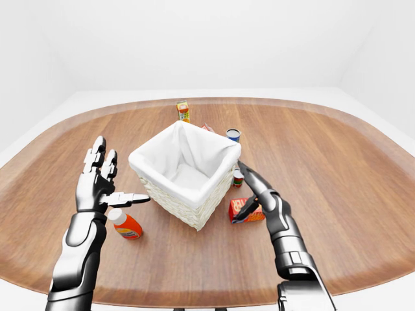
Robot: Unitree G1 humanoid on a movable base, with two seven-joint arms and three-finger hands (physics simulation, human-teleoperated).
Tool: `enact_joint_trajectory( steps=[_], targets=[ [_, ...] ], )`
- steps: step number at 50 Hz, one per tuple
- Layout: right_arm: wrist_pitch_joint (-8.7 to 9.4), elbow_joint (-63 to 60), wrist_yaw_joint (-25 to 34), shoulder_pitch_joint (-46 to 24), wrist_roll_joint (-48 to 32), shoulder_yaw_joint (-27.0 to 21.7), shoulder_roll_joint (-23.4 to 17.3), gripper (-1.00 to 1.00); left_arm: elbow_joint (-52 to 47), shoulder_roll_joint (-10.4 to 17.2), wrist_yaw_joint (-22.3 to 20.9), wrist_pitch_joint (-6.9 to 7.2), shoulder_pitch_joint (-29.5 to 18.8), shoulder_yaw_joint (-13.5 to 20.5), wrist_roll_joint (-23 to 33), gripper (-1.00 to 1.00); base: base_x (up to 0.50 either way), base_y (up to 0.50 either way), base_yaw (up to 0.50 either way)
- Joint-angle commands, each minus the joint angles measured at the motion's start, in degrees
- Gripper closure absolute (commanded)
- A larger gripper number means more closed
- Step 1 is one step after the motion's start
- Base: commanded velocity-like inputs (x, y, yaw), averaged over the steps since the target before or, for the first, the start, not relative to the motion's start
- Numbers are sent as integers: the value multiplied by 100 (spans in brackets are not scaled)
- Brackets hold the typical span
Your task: Pick up the butter and put it in the basket.
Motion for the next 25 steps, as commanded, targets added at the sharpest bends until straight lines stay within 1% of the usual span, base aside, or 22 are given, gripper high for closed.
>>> enact_joint_trajectory(
  steps=[1,4,13,21,25],
  targets=[
    [0,1134,-490,-393,-913,259,-131,-100,18,-1,0,0,20,5,2,-100,0,0,0],
    [0,1158,-575,-350,-1161,307,-134,-100,47,-2,-1,0,26,15,-4,-100,0,0,0],
    [0,1352,-800,-296,-1479,394,-54,-100,17,-8,6,0,37,5,-6,-100,0,0,0],
    [0,1979,-1256,-608,-1824,560,43,-100,4,-16,7,0,58,-5,-6,-100,0,0,0],
    [0,2515,-1473,-884,-1914,635,121,-100,-51,-12,5,0,73,12,-17,-100,0,0,0]
  ],
)
